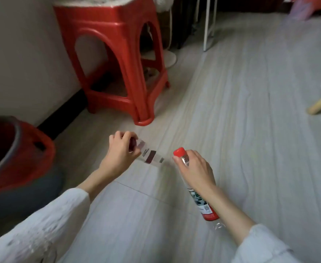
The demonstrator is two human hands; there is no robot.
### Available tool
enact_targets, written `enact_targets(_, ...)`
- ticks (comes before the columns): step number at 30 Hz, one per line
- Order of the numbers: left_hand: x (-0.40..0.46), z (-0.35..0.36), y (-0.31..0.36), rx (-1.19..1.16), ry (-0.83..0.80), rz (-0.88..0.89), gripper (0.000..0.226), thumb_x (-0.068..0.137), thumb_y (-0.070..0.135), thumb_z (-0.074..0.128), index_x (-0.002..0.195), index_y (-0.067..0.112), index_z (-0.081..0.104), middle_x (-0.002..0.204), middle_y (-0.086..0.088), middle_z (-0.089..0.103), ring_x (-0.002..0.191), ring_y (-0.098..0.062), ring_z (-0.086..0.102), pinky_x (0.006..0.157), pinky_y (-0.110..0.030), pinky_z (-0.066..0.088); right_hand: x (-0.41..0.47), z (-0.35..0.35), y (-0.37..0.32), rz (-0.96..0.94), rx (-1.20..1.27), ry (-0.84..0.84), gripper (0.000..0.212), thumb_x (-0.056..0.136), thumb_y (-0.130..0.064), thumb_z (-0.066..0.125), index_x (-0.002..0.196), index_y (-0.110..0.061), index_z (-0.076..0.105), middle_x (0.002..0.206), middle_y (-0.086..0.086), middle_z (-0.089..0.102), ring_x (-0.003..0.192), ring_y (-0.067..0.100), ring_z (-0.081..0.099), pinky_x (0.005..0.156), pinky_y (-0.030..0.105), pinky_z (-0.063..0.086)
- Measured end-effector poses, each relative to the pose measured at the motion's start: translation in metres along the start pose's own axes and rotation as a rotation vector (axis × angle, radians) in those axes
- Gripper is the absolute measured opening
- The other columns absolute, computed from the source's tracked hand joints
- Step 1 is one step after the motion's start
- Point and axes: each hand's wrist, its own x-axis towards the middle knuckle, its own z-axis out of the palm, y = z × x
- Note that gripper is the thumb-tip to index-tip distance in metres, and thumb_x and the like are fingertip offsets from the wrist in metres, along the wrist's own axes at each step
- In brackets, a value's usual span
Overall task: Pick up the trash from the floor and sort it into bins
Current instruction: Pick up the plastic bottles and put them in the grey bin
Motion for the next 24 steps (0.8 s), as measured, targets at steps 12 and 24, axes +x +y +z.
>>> enact_targets(12,-0.068,-0.301,-0.119,-0.059,0.817,-0.090,0.041,0.095,0.027,0.049,0.133,0.014,0.047,0.113,-0.006,0.052,0.108,-0.015,0.046,0.091,-0.017,0.031,0.023,0.018,-0.300,0.040,1.140,0.068,0.043,0.076,-0.062,0.062,0.074,-0.019,0.068,0.077,-0.001,0.069,0.079,0.019,0.066,0.075,0.037,0.052)
enact_targets(24,-0.137,-0.350,-0.250,-0.013,1.008,-0.446,0.040,0.089,0.031,0.059,0.124,0.014,0.052,0.115,-0.015,0.050,0.110,-0.029,0.045,0.089,-0.030,0.036,0.013,0.116,-0.416,-0.061,1.100,0.163,0.031,0.071,-0.062,0.064,0.082,-0.034,0.057,0.101,0.003,0.067,0.094,0.023,0.066,0.077,0.048,0.057)
